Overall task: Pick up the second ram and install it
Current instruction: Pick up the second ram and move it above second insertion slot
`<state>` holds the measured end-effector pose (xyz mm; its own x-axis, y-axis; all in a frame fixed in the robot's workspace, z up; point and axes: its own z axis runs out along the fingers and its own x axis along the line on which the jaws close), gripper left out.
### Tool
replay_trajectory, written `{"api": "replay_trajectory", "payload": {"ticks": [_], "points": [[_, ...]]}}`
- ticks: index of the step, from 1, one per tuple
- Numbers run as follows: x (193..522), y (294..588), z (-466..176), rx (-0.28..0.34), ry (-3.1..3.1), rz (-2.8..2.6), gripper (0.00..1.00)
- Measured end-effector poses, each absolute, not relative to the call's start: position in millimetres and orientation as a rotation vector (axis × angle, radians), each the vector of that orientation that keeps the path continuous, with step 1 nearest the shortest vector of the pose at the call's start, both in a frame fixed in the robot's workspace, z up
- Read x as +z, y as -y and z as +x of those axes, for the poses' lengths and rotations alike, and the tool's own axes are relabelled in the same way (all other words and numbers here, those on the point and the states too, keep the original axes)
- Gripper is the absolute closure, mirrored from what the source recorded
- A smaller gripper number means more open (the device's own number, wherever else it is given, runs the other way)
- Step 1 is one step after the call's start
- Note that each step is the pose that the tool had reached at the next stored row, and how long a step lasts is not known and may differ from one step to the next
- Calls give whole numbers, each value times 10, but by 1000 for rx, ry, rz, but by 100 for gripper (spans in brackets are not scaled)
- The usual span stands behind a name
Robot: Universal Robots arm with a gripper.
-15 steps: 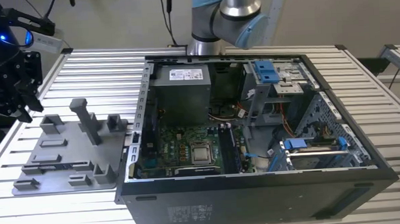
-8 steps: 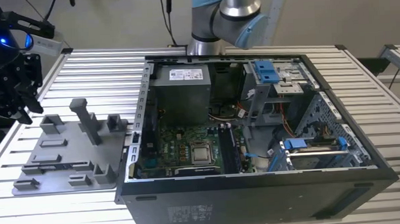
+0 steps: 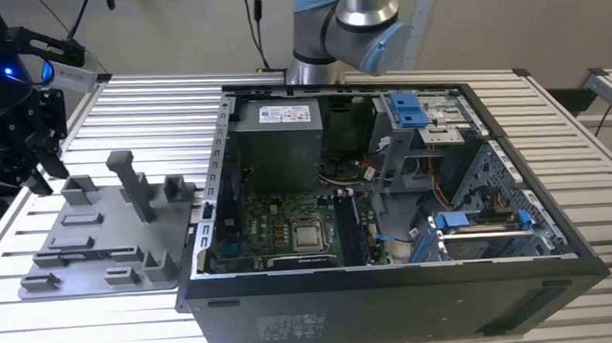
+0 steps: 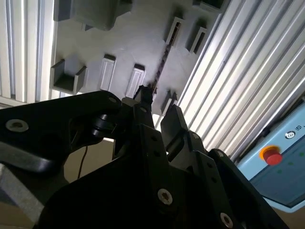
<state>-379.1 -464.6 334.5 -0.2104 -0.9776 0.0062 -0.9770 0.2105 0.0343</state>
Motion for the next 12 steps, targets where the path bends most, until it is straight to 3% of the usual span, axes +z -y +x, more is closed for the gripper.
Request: {"api": "replay_trajectory", "payload": {"ticks": [12], "points": [[3255,4646,-3795,-23,2403,1997,64]]}}
